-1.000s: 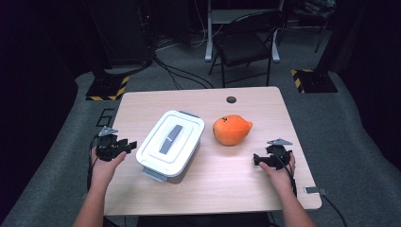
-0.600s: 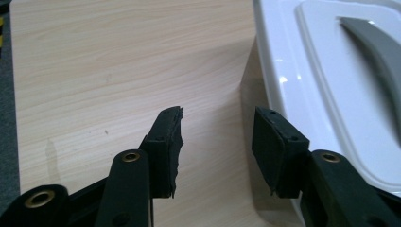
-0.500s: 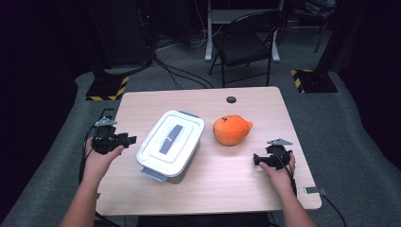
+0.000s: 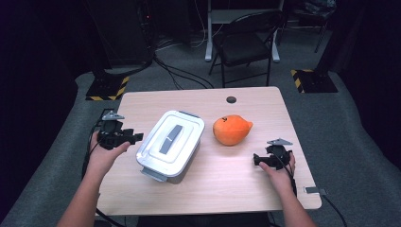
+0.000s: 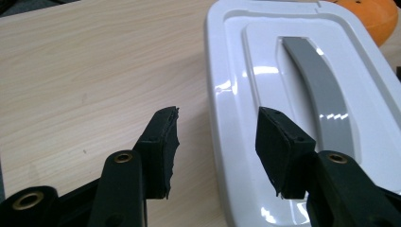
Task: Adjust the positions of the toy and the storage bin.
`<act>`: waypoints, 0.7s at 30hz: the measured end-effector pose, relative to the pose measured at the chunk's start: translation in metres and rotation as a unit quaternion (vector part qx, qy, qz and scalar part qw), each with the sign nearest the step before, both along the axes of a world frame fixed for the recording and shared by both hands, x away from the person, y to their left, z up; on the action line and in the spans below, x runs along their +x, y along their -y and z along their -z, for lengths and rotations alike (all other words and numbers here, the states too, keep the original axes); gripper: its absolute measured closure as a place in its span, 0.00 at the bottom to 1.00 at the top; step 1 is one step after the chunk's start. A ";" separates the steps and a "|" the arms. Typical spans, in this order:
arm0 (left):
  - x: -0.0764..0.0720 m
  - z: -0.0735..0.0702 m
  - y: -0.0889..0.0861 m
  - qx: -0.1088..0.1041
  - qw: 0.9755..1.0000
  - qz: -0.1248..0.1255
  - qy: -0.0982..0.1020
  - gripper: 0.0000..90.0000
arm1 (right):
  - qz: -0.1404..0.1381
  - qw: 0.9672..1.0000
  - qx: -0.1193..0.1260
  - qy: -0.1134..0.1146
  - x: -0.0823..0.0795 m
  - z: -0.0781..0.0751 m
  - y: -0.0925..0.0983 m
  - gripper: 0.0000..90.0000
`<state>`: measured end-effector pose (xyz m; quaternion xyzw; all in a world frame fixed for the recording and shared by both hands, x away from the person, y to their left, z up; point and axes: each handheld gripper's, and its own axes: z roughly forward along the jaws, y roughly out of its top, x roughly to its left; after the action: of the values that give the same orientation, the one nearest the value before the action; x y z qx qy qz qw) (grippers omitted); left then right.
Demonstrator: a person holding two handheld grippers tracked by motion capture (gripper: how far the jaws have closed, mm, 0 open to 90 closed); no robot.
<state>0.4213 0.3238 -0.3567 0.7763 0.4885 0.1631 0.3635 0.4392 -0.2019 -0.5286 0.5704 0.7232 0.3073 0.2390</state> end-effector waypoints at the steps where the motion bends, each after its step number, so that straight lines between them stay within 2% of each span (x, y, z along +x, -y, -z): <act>1: 0.001 -0.003 0.005 0.002 1.000 0.008 0.000 0.55 | 0.000 1.000 0.000 0.000 0.000 0.000 0.000 0.00; 6: 0.003 -0.006 0.017 0.001 1.000 0.027 -0.006 0.57 | 0.000 1.000 0.000 0.000 0.000 0.000 0.000 0.00; 9: 0.004 -0.005 0.025 -0.004 1.000 0.029 -0.008 0.58 | 0.000 1.000 0.000 0.000 0.000 0.000 0.000 0.00; 21: 0.011 -0.005 0.047 -0.001 0.998 0.053 -0.014 0.60 | -0.002 1.000 0.000 -0.001 0.000 0.000 0.000 0.00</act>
<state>0.4325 0.2767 -0.3515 0.8032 0.4516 0.1318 0.3654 0.4395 -0.2022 -0.5286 0.5688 0.7247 0.3075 0.2380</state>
